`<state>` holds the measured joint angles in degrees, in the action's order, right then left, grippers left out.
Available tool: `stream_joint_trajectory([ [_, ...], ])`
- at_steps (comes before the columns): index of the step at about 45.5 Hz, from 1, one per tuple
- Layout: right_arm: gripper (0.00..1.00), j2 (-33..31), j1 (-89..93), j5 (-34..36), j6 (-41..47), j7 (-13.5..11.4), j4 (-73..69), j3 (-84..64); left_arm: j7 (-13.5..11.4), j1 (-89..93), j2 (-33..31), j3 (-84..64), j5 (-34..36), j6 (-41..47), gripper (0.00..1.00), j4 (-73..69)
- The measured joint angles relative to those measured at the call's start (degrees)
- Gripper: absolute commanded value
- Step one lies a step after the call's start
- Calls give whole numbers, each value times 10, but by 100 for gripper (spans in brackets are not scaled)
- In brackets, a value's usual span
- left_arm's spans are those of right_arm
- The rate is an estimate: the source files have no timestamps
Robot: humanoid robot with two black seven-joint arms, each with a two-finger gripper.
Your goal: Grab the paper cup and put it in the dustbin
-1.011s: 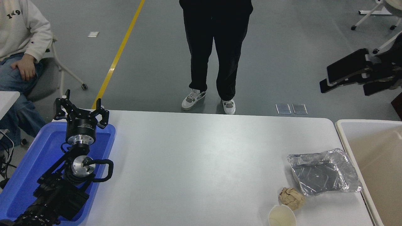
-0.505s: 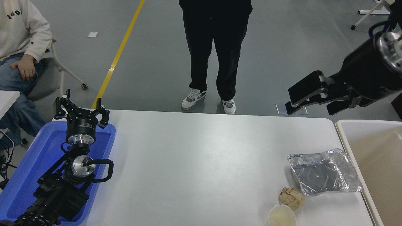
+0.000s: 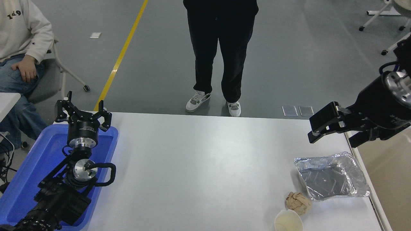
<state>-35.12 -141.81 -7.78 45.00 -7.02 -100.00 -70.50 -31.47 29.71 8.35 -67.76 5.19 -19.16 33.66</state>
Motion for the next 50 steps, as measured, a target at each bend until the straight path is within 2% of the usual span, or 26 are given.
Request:
stream_joint_trajectory([
  [25,100,-76,145,-67,-9,0,0,36,0,0,0,0,0,0,99,0],
  [50,100,-111,322,-135,-93,3,4,143,0,0,0,0,0,0,99,0],
])
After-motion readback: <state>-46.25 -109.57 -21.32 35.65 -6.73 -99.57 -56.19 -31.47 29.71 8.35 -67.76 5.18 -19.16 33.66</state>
